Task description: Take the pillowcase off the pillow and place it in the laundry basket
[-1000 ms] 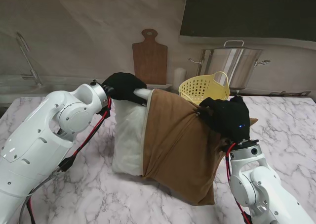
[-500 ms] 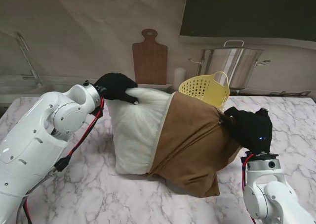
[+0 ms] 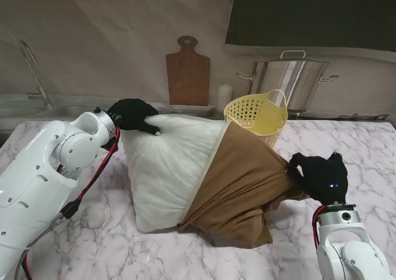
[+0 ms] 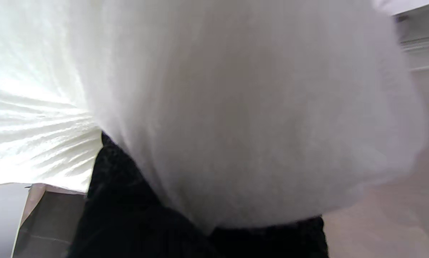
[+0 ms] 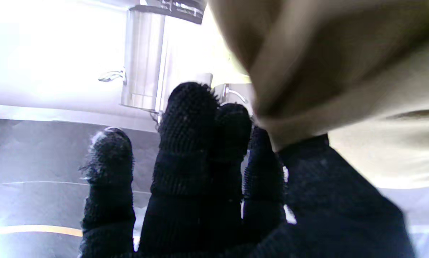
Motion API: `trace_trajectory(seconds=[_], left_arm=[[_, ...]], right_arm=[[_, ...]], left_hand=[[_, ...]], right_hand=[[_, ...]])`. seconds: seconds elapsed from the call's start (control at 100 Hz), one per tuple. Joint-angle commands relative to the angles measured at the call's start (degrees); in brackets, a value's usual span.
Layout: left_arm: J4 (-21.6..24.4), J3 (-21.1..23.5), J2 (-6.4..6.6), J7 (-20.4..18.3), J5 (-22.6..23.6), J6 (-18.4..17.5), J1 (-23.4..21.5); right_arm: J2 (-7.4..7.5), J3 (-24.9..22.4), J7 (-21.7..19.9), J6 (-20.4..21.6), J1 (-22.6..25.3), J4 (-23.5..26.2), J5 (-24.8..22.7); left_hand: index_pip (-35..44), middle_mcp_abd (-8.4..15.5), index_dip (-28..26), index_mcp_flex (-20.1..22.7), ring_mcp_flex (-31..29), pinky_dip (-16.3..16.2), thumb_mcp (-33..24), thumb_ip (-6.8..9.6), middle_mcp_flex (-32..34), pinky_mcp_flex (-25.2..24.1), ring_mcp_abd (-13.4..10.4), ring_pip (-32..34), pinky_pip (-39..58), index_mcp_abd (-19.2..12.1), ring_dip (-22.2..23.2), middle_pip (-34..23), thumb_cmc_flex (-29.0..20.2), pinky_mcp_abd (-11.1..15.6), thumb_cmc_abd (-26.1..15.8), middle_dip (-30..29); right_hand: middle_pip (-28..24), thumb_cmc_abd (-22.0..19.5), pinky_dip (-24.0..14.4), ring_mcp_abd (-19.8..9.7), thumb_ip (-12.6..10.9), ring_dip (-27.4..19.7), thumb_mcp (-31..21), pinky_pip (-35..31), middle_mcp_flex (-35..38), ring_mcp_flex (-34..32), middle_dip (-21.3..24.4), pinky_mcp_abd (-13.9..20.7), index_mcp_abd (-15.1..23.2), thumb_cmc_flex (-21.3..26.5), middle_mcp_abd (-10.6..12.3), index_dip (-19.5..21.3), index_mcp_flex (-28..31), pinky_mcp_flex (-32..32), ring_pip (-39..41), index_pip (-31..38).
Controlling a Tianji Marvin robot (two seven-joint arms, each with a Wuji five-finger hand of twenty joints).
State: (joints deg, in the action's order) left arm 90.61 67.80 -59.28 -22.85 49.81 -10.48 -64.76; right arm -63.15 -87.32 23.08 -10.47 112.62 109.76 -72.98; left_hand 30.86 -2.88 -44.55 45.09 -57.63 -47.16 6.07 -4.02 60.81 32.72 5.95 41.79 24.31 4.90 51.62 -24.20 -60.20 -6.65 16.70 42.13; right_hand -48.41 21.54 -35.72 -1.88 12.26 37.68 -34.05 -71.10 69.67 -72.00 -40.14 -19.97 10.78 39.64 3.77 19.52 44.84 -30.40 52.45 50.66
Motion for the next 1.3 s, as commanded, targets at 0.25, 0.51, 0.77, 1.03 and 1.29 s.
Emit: trace_trajectory(seconds=[0.25, 0.51, 0.77, 1.03, 1.29], left_arm=[[-4.44, 0.3, 1.12, -1.46, 0.28, 1.11, -0.07], [-3.65, -0.02, -0.1, 8.42, 0.15, -4.73, -1.01], [1.79, 3.46, -0.35, 11.57, 0.07, -12.19, -4.11], [7.43, 6.75, -0.42, 13.63, 0.32, -18.29, -8.07], [8.95, 8.36, -0.52, 15.04, 1.01, -19.99, -9.67]], right_arm=[[0.28, -1.56, -1.16, -1.44, 2.26, -1.09, 0.17], [-0.15, 0.97, 0.52, 2.79, -2.02, -1.49, 4.95], [0.51, 2.2, -6.64, 6.61, -5.89, -0.21, 5.87], [1.05, 3.65, -14.68, 9.14, -12.3, 0.13, 8.33], [1.55, 5.92, -24.18, 4.14, -13.49, 1.77, 9.94]], left_hand=[[2.59, 0.06, -2.11, 1.35, -1.69, -0.08, -6.9, 3.92, 1.1, -1.02, -0.94, 1.05, 45.73, -1.49, 0.13, -3.79, -11.48, 0.66, -3.91, 0.89], [2.53, 1.64, -3.09, 0.1, -0.61, 0.43, -6.7, 3.92, -0.32, -1.69, -1.67, 0.3, 44.62, -2.73, -0.33, -3.97, -11.04, 1.77, -5.19, 1.09], [2.15, 2.29, -3.61, -0.95, 1.03, 1.06, -6.32, 3.81, -1.97, -2.88, -1.85, -1.18, 42.85, -4.5, -1.07, -3.76, -10.74, 2.25, -6.62, 0.82], [2.14, 2.66, -3.71, -1.15, 1.01, 1.18, -6.04, 3.78, -2.19, -2.9, -1.88, -1.58, 42.43, -4.82, -1.31, -3.79, -10.77, 2.34, -6.97, 0.71], [2.17, 2.49, -3.63, -1.25, 1.07, 1.13, -5.94, 3.81, -2.35, -3.01, -1.87, -1.55, 42.43, -4.65, -1.27, -3.93, -10.81, 2.33, -6.97, 0.67]], right_hand=[[0.22, -0.35, 0.8, 2.12, -2.93, -0.32, -8.25, -0.76, 0.43, -0.43, 0.16, 1.42, 0.01, 5.74, -0.03, -0.34, -0.54, 0.69, -1.49, 0.45], [17.11, -5.65, 1.59, 5.66, -8.84, -5.48, 8.49, 3.84, -22.13, 15.29, 9.28, 0.53, -7.43, -15.18, -6.21, 9.44, -10.48, 6.53, -22.93, -26.31], [27.97, 2.05, 1.09, 8.1, -7.27, -13.45, 2.11, 11.61, -50.65, 31.58, 24.29, -2.42, -13.31, -28.12, -10.85, 6.11, -33.26, 13.01, -37.8, -44.03], [30.71, 6.68, 0.04, 8.05, -6.06, -13.36, -1.19, 13.23, -54.91, 31.22, 29.05, -3.65, -18.12, -30.72, -14.49, 4.63, -36.57, 13.34, -37.04, -52.53], [21.28, 8.81, -3.68, 4.91, -5.52, -4.9, -2.89, 11.24, -30.82, 18.71, 24.11, -5.1, -23.45, -29.74, -10.55, 9.67, -25.68, 12.5, -25.46, -42.5]])
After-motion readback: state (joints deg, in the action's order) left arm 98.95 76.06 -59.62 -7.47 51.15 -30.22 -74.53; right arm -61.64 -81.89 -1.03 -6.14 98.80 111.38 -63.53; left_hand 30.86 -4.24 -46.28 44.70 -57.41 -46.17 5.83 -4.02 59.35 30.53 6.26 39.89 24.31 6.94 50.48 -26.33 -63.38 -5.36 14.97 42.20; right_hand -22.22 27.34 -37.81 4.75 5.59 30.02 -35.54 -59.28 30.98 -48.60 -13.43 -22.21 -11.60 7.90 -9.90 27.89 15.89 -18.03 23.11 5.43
